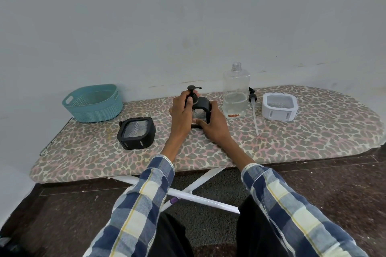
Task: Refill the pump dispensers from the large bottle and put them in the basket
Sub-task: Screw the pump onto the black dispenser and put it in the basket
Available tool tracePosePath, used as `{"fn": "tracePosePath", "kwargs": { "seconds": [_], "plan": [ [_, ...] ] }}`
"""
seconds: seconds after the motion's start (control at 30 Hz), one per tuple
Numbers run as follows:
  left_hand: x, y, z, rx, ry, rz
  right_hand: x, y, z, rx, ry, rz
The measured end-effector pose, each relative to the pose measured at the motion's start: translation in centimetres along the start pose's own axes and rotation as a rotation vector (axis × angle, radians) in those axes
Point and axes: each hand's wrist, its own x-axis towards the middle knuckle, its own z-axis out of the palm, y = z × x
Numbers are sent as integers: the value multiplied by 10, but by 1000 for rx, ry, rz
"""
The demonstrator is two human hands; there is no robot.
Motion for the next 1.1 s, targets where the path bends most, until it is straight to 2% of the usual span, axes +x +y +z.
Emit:
{"fn": "tracePosePath", "kwargs": {
  "seconds": [0.23, 0.6, 0.73, 1.0, 1.1],
  "plan": [
    [4, 2, 6, -37, 129, -4, 0, 2, 1, -15, -1, -5],
    [1, -1, 9, 107, 84, 42, 1, 2, 1, -12, -4, -2],
    [-2, -2, 8, 61, 86, -22, 0, 1, 1, -1, -14, -12],
    [-3, 7, 8, -74, 118, -21, 1, 4, 2, -18, -7, -22],
    [0, 9, 6, -52, 120, -3, 2, 5, 2, -15, -7, -18]
  ]
}}
